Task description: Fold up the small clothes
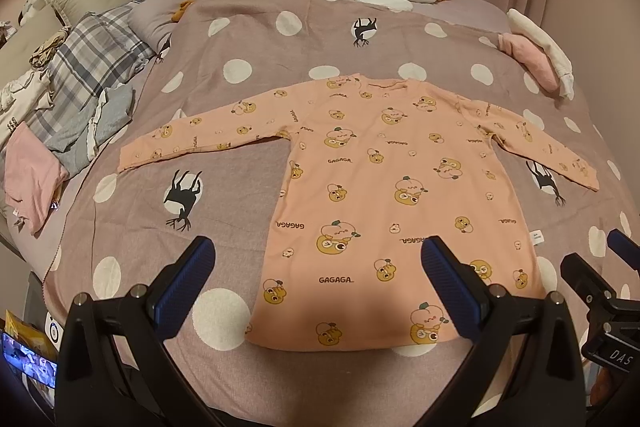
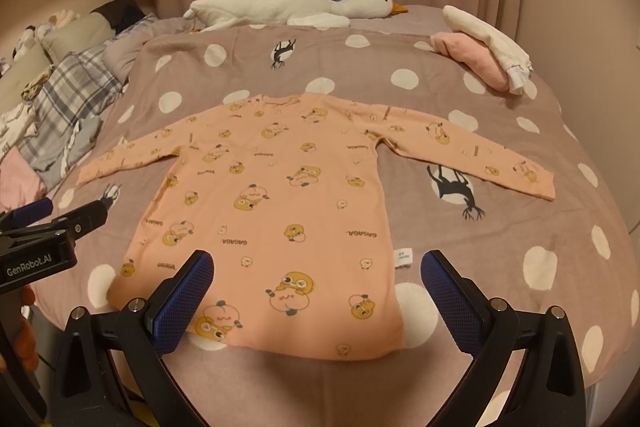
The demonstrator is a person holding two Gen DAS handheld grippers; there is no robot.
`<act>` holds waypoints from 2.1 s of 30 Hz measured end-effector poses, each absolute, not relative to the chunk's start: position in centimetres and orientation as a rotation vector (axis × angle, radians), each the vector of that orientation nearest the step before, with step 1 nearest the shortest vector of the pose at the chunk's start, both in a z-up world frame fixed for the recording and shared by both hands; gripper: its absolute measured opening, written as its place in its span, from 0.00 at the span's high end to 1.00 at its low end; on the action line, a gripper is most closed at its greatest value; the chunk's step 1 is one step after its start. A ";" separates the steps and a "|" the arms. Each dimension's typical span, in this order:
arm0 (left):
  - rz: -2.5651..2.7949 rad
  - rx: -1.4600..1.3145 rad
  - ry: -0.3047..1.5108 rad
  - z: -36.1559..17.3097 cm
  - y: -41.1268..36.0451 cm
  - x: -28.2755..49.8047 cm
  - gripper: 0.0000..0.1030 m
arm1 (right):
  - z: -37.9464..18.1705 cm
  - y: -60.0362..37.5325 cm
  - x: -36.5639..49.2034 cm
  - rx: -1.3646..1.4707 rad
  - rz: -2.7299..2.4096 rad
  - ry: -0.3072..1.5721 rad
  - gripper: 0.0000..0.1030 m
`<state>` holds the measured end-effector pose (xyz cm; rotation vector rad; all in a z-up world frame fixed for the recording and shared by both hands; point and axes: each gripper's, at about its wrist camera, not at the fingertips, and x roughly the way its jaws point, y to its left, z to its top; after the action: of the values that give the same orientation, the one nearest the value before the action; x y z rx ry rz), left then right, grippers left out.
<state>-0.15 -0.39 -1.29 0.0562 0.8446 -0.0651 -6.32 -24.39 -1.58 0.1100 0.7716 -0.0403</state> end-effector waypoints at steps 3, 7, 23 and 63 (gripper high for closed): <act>-0.066 0.056 0.845 -1.3 -0.4 -0.1 0.00 | -1.6 -24.3 -6.4 0.110 -0.040 0.773 0.01; -0.066 0.058 0.845 -1.3 -0.4 -0.2 0.00 | -1.6 -24.4 -6.4 0.110 -0.040 0.772 0.01; -0.066 0.060 0.844 -1.3 -0.6 -0.2 0.00 | -1.7 -24.3 -6.3 0.110 -0.038 0.776 0.01; -0.103 -0.297 0.896 -4.1 3.8 12.2 0.00 | -13.3 -54.8 0.5 1.051 -0.338 0.680 0.08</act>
<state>12.24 3.80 -4.10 -0.2970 0.8955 -0.1033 0.45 -54.78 -13.34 1.0506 0.6799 -0.3381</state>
